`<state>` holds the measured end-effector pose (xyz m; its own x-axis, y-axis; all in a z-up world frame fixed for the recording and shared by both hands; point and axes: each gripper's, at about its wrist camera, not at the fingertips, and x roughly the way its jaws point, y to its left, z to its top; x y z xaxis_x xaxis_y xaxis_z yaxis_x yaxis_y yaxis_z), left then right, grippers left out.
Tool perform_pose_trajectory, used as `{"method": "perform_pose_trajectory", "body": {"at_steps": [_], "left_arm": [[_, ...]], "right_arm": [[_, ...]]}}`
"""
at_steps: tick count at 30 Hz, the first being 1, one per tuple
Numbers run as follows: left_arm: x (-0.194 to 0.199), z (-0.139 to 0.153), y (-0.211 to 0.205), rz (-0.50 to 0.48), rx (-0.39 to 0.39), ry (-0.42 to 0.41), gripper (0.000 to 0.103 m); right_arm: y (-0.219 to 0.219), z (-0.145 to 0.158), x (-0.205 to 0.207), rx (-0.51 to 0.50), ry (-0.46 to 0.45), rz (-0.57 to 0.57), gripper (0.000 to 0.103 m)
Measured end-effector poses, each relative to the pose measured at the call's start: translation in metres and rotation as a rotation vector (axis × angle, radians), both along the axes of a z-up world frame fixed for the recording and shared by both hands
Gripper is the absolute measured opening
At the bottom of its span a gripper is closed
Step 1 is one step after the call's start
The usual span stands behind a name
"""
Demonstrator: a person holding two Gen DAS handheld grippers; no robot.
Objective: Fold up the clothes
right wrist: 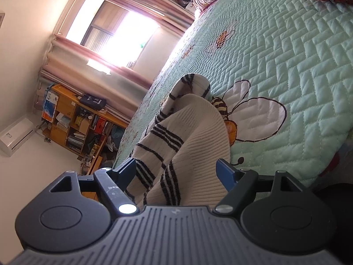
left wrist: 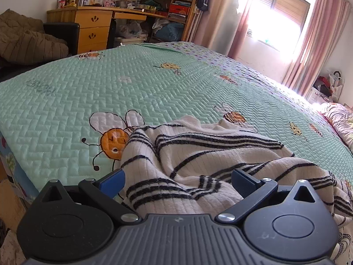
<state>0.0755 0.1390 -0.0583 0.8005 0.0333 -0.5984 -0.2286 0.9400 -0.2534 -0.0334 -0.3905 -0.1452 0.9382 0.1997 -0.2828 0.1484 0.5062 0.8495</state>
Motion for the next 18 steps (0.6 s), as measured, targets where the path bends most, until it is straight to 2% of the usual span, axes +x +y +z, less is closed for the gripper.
{"method": "perform_pose_trajectory", "body": {"at_steps": [7,18], "left_arm": [[0.001,-0.014,0.014,0.015,-0.037,0.017,0.102],[0.007,-0.020,0.013,0.018,-0.038,0.027,0.102]], "right_arm": [[0.004,0.004,0.001,-0.034,-0.025,-0.004,0.080],[0.012,0.009,0.000,-0.083,-0.090,-0.001,0.080]]}}
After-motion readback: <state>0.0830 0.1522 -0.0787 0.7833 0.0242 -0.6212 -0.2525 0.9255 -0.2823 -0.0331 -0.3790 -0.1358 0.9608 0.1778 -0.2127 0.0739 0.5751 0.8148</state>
